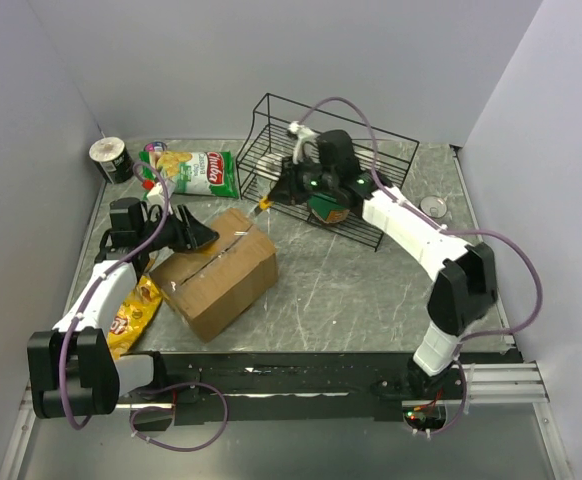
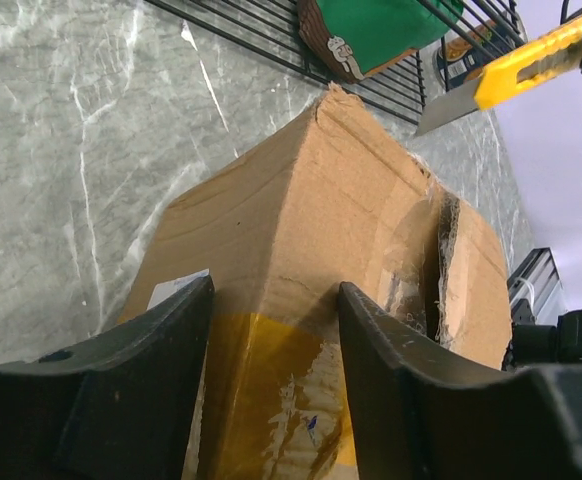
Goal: Unpack the express box
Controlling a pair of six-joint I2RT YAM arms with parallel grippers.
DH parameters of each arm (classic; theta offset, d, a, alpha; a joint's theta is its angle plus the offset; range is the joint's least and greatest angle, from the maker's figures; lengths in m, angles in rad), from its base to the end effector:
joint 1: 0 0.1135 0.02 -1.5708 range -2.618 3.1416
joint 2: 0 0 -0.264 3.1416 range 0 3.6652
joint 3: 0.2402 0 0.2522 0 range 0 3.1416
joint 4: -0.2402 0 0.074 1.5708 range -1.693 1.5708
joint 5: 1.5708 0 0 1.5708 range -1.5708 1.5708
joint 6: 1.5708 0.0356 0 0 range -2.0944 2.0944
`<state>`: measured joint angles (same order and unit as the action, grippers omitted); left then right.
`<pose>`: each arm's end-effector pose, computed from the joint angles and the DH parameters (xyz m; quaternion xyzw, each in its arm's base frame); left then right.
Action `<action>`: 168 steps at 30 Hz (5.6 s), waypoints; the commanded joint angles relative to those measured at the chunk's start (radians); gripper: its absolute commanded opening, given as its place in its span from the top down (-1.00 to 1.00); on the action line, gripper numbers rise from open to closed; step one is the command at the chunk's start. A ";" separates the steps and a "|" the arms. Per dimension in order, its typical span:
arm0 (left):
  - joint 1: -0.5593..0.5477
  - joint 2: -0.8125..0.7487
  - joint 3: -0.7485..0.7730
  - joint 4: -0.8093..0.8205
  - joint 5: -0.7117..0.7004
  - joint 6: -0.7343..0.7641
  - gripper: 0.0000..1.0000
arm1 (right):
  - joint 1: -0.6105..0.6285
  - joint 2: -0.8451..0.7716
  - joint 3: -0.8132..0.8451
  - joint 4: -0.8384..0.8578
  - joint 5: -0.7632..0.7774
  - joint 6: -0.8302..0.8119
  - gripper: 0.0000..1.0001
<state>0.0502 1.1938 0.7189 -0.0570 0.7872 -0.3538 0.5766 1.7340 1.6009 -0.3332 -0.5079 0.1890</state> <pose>0.2545 -0.0125 0.2500 0.0257 0.8236 -0.3984 0.4028 0.3322 0.2367 0.3537 -0.2880 0.7832 0.3881 0.3911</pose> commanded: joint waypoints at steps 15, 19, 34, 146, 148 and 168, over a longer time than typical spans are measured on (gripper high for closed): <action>0.046 0.030 0.014 -0.015 -0.071 -0.002 -0.06 | -0.067 -0.148 -0.257 0.358 -0.050 0.340 1.00; 0.046 0.029 0.016 -0.014 -0.069 -0.002 -0.05 | -0.069 -0.123 -0.242 0.365 -0.060 0.357 1.00; 0.050 0.024 0.007 -0.015 -0.068 -0.004 -0.02 | -0.034 -0.074 -0.193 0.347 -0.017 0.356 1.00; 0.079 0.050 0.028 -0.017 -0.025 0.055 0.98 | -0.149 0.101 -0.208 0.277 -0.552 0.273 1.00; 0.077 0.052 0.027 -0.006 -0.022 0.052 0.98 | -0.161 0.079 -0.220 0.231 -0.549 0.224 1.00; 0.085 0.053 0.024 0.017 -0.031 0.050 0.98 | -0.297 -0.030 -0.211 -0.446 -0.655 -0.272 1.00</action>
<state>0.1257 1.2247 0.7361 -0.0151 0.8444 -0.3355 0.2806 1.7618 1.3865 -0.5568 -1.1038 0.0933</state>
